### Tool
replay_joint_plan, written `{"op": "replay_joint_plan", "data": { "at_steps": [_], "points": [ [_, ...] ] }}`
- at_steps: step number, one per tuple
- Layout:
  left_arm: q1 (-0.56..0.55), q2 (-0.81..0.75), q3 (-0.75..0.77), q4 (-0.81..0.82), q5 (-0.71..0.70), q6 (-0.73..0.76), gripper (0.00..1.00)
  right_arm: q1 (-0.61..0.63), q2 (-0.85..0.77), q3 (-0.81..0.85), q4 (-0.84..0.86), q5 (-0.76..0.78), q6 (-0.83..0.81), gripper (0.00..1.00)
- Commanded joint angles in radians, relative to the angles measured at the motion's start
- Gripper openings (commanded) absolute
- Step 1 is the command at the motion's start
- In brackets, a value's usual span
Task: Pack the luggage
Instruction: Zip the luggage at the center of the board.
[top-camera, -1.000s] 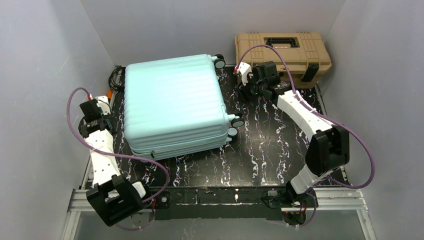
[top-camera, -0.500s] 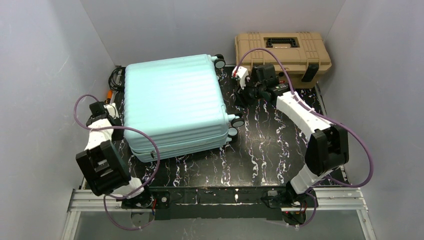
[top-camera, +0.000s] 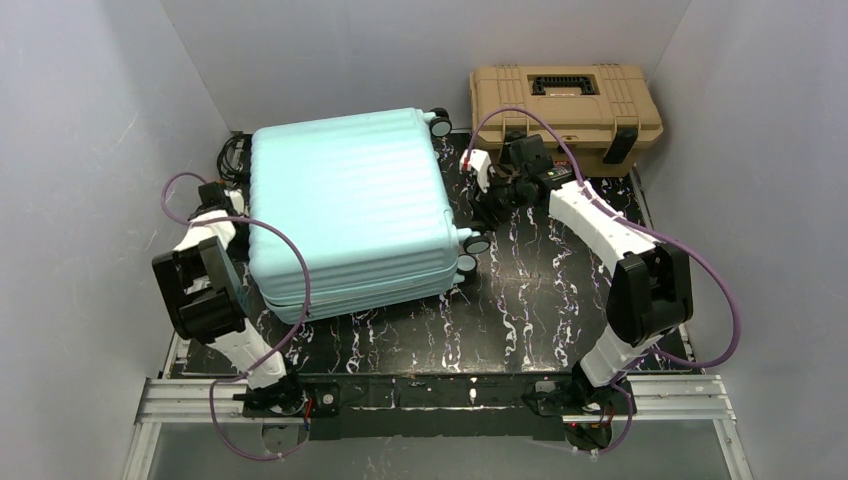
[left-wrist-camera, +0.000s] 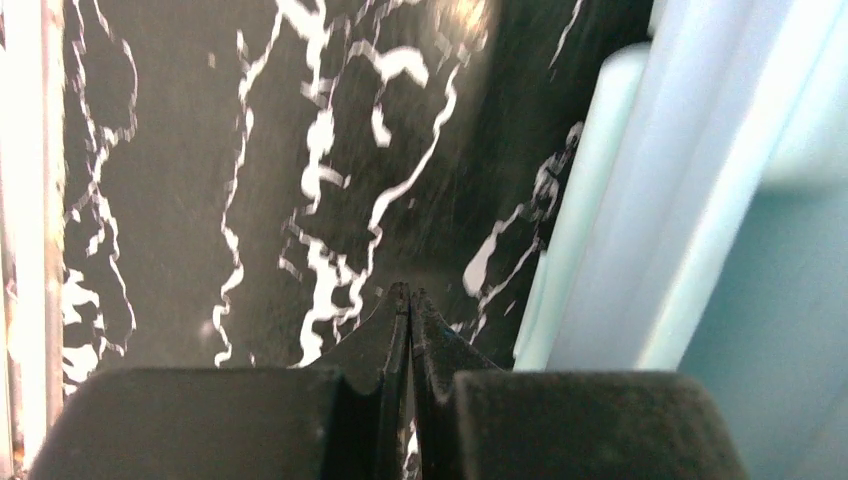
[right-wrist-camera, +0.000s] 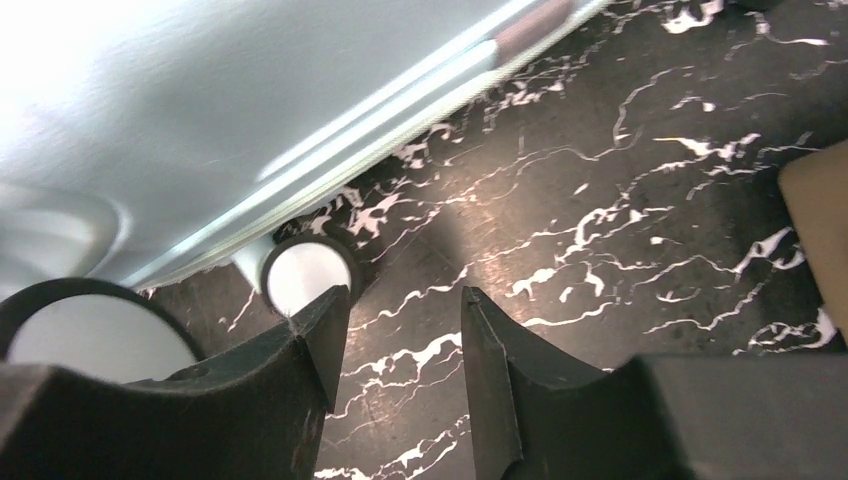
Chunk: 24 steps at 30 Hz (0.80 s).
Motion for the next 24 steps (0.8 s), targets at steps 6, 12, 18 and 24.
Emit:
{"op": "replay_joint_plan", "data": {
  "at_steps": [6, 12, 18, 24],
  "points": [
    [-0.224, 0.195, 0.291, 0.011, 0.077, -0.196, 0.0, 0.002, -0.074, 0.028, -0.254, -0.14, -0.229, 0.52],
    [-0.319, 0.306, 0.483, -0.027, 0.099, -0.206, 0.0, 0.004, -0.078, 0.024, -0.327, -0.169, -0.338, 0.52],
    [-0.342, 0.388, 0.669, -0.156, 0.083, -0.179, 0.0, 0.014, -0.061, 0.002, -0.42, -0.224, -0.447, 0.51],
    [-0.228, 0.246, 0.628, -0.197, -0.015, -0.154, 0.15, 0.099, -0.074, -0.024, -0.384, -0.231, -0.43, 0.5]
  ]
}}
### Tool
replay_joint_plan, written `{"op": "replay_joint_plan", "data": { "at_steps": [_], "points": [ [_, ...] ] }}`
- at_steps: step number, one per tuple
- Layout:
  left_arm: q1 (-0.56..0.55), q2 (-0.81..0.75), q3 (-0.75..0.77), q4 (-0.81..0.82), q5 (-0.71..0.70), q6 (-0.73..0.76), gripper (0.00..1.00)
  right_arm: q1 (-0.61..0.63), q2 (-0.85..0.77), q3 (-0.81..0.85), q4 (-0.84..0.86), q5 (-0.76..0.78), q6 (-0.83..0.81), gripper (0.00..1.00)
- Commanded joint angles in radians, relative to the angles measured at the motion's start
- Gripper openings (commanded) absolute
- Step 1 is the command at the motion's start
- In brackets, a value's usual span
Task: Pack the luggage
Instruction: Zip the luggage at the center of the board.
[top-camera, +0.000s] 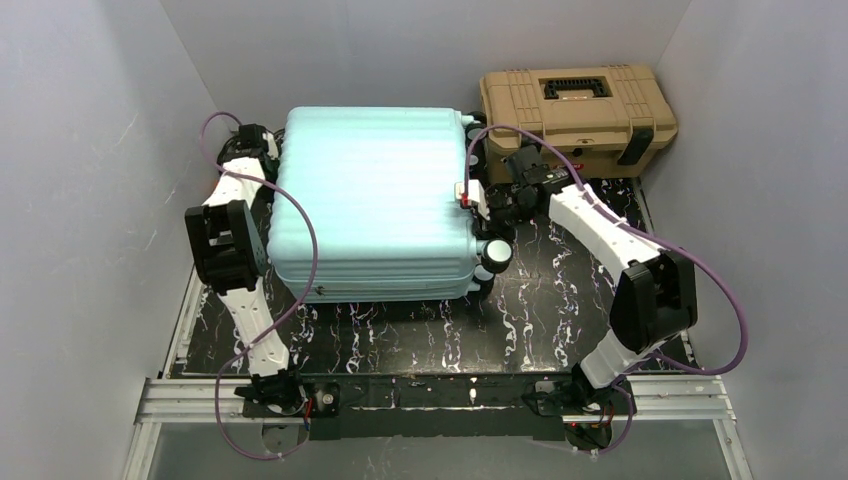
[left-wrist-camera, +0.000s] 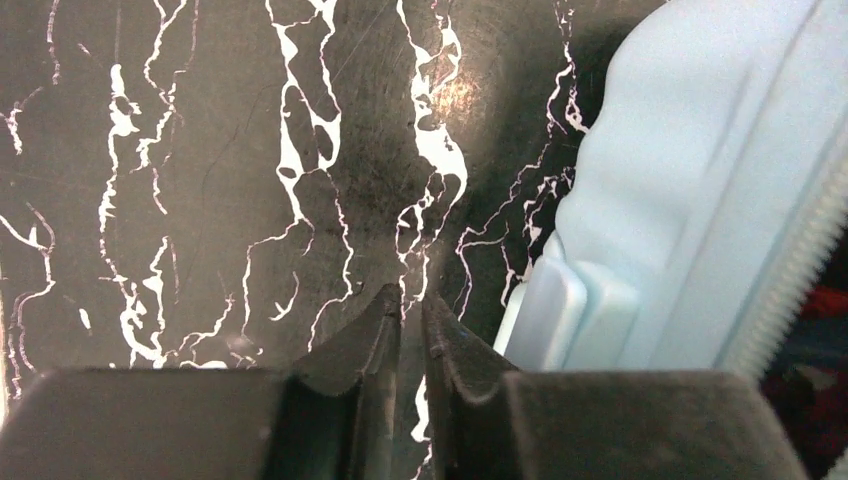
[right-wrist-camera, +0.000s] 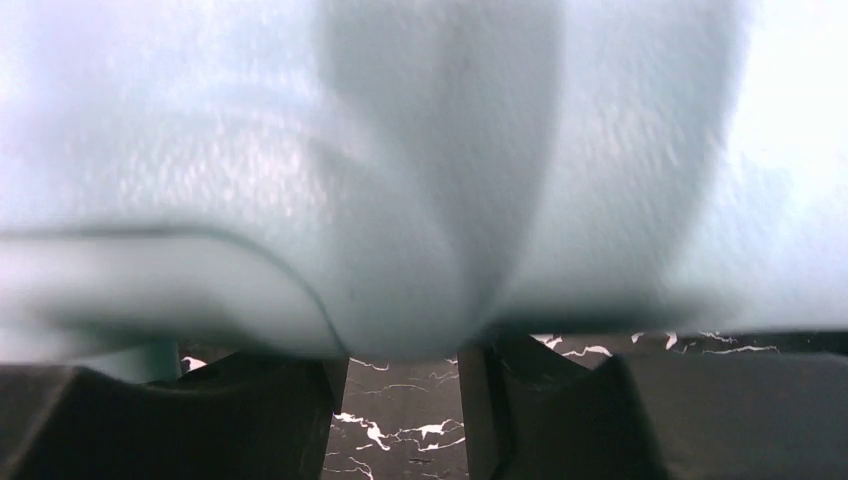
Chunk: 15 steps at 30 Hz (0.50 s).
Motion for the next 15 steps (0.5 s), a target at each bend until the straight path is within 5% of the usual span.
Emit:
{"op": "replay_joint_plan", "data": {
  "at_steps": [1, 4, 9, 12, 15],
  "points": [
    [0.042, -0.178, -0.006, -0.096, 0.067, -0.031, 0.19, 0.096, -0.035, -0.026, -0.038, -0.066, 0.005, 0.5],
    [0.121, -0.265, -0.062, -0.096, 0.07, -0.011, 0.36, 0.16, -0.019, -0.027, 0.025, -0.046, 0.05, 0.5],
    [0.186, -0.38, -0.138, -0.122, 0.048, 0.064, 0.82, 0.243, 0.063, 0.036, 0.048, -0.055, 0.08, 0.5],
    [0.19, -0.408, -0.155, -0.132, 0.043, 0.129, 0.95, 0.262, 0.101, 0.072, 0.041, -0.067, 0.078, 0.49],
    [0.19, -0.348, -0.082, -0.188, 0.112, 0.147, 0.98, 0.264, 0.098, 0.071, 0.039, -0.06, 0.065, 0.49]
  ]
}}
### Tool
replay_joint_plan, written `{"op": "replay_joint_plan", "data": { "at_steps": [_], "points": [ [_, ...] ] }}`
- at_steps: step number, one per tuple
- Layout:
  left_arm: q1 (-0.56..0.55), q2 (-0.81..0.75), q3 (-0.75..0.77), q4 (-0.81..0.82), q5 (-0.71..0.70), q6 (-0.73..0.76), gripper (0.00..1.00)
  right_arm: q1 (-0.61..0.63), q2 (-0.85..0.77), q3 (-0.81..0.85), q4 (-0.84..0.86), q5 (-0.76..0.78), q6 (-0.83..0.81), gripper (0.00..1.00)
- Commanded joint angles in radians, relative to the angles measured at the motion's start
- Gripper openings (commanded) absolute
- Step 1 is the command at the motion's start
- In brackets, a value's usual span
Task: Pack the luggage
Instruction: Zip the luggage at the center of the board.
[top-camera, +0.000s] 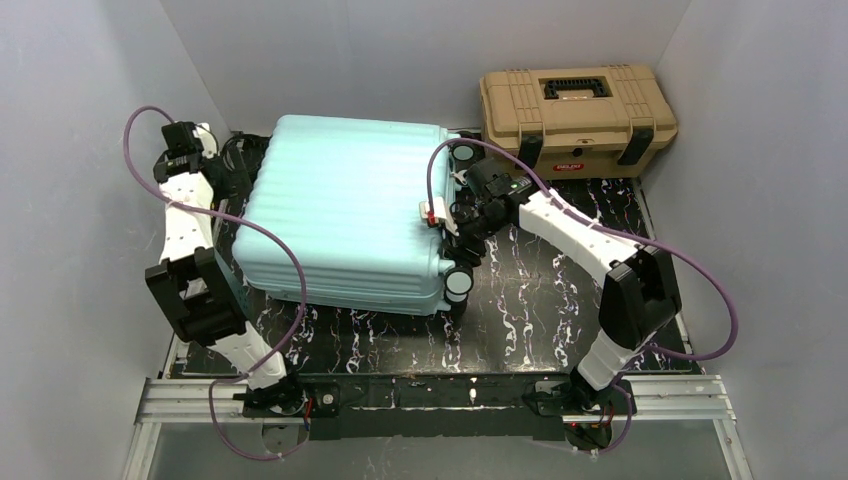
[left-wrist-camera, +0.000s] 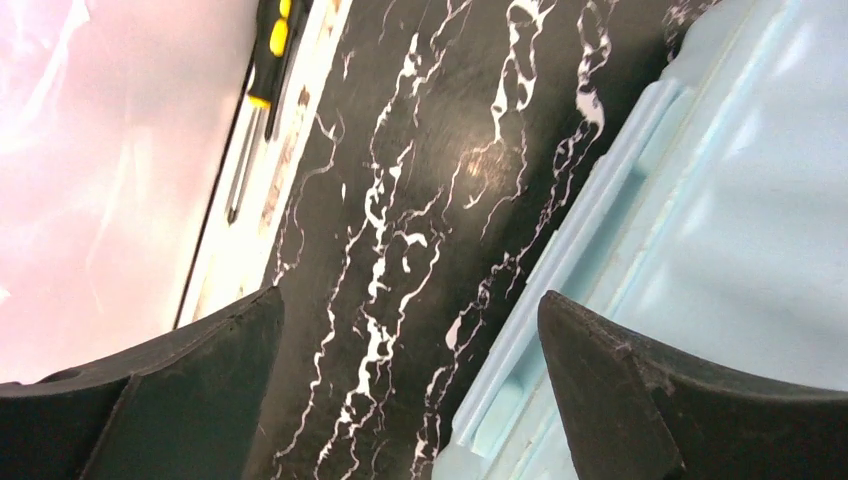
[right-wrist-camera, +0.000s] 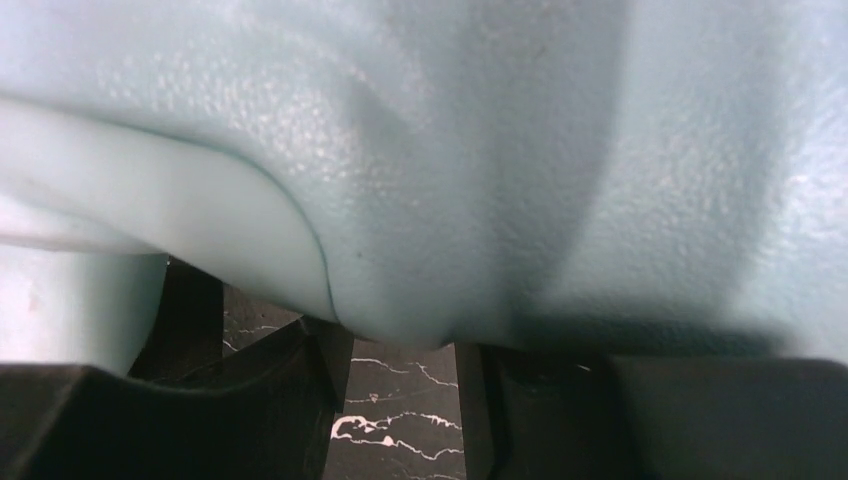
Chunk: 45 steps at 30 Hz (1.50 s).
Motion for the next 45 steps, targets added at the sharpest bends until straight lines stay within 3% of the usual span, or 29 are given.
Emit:
{"op": "replay_joint_plan", "data": {
  "at_steps": [1, 10, 17, 25, 34, 37, 40, 45],
  "points": [
    [-0.025, 0.073, 0.087, -0.114, 0.12, 0.04, 0.98, 0.05, 0.032, 0.016, 0.044, -0.054, -0.009, 0.49],
    [-0.103, 0.22, 0.259, -0.159, 0.161, 0.018, 0.96, 0.039, -0.09, -0.092, 0.102, -0.059, 0.028, 0.5],
    [-0.241, 0.337, 0.377, -0.217, 0.173, 0.037, 0.93, 0.111, -0.033, -0.049, 0.11, -0.128, 0.103, 0.47],
    [-0.295, 0.468, 0.577, -0.304, 0.116, 0.049, 0.91, 0.253, 0.109, 0.111, 0.163, -0.118, 0.225, 0.42],
    [-0.288, 0.471, 0.615, -0.309, -0.012, 0.071, 0.98, 0.396, 0.309, 0.406, 0.307, 0.022, 0.444, 0.43],
    [-0.266, 0.456, 0.65, -0.315, -0.027, 0.055, 0.98, 0.407, 0.374, 0.535, 0.275, 0.077, 0.462, 0.43],
    [-0.234, 0.435, 0.692, -0.325, 0.012, 0.042, 0.98, 0.405, 0.341, 0.57, 0.21, 0.114, 0.406, 0.45],
    [-0.209, 0.401, 0.705, -0.323, 0.118, 0.043, 0.98, 0.347, 0.123, 0.4, 0.107, 0.119, 0.28, 0.56]
  ]
}}
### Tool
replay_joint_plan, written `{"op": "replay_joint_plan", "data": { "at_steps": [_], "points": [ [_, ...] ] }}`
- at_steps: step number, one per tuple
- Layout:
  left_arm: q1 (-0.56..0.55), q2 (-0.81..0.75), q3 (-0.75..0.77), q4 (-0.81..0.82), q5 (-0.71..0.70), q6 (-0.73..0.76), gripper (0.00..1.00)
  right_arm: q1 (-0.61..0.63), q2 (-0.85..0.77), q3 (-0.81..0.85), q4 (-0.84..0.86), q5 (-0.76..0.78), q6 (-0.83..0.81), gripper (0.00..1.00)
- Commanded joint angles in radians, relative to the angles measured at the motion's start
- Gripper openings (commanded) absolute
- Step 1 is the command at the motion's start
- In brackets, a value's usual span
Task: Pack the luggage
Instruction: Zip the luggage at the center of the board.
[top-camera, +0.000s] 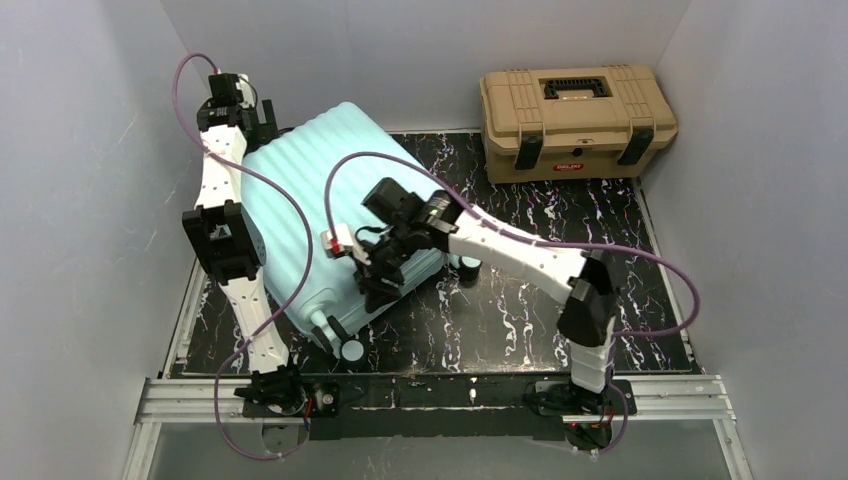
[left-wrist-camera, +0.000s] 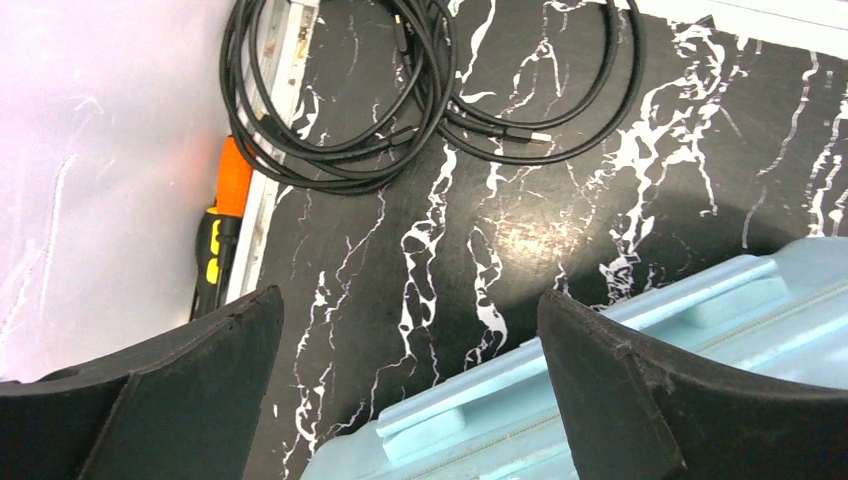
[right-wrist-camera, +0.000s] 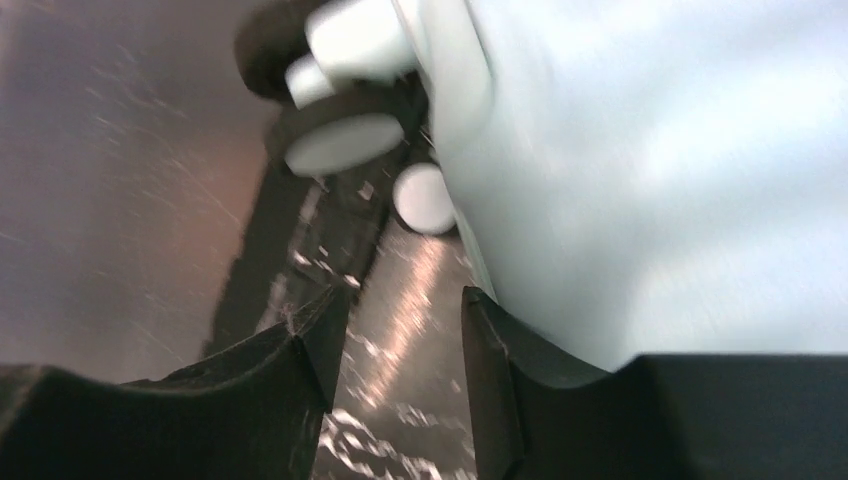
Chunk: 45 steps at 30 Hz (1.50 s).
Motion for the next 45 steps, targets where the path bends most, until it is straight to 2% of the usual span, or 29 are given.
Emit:
{"op": "replay_joint_plan", "data": {
  "at_steps": [1, 4, 7, 11, 13, 16, 19, 25, 30, 37, 41, 42, 45],
  "points": [
    [-0.025, -0.111, 0.014, -0.244, 0.258, 0.026, 0.98, -0.131, -0.202, -0.141, 0.09, 0.18, -0.16, 0.58],
    [-0.025, -0.127, -0.005, -0.215, 0.329, -0.004, 0.98, -0.252, -0.375, -0.297, 0.1, 0.18, -0.203, 0.64],
    [-0.024, -0.128, 0.022, -0.2, 0.341, -0.017, 0.98, -0.429, -0.504, -0.4, 0.124, 0.191, -0.209, 0.64],
    [-0.014, -0.137, 0.076, -0.178, 0.342, -0.065, 0.98, -0.571, -0.564, -0.488, 0.226, 0.325, -0.151, 0.69],
    [-0.012, -0.147, 0.088, -0.178, 0.338, -0.067, 0.98, -0.583, -0.55, -0.496, 0.241, 0.359, -0.132, 0.71],
    [-0.013, -0.175, 0.069, -0.178, 0.31, -0.061, 0.98, -0.582, -0.51, -0.487, 0.219, 0.331, -0.084, 0.73],
    [-0.006, -0.214, 0.022, -0.152, 0.258, -0.051, 0.98, -0.583, -0.474, -0.499, 0.223, 0.31, -0.037, 0.77],
    [0.011, -0.308, -0.091, -0.05, 0.134, -0.038, 0.98, -0.583, -0.473, -0.49, 0.207, 0.289, 0.01, 0.78],
    [0.012, -0.381, -0.121, -0.04, 0.14, -0.04, 0.98, -0.58, -0.508, -0.466, 0.153, 0.255, 0.015, 0.79],
    [0.012, -0.556, -0.316, -0.002, 0.238, -0.052, 0.98, -0.555, -0.491, -0.629, 0.218, 0.288, 0.007, 0.79],
    [0.012, -0.665, -0.471, 0.023, 0.283, -0.05, 0.98, -0.55, -0.465, -0.666, 0.296, 0.248, -0.009, 0.73],
    [0.013, -0.688, -0.502, 0.029, 0.29, -0.046, 0.98, -0.55, -0.46, -0.661, 0.307, 0.23, -0.014, 0.67],
    [0.012, -0.747, -0.578, 0.043, 0.298, -0.033, 0.98, -0.551, -0.453, -0.615, 0.3, 0.173, -0.025, 0.4]
  ]
}}
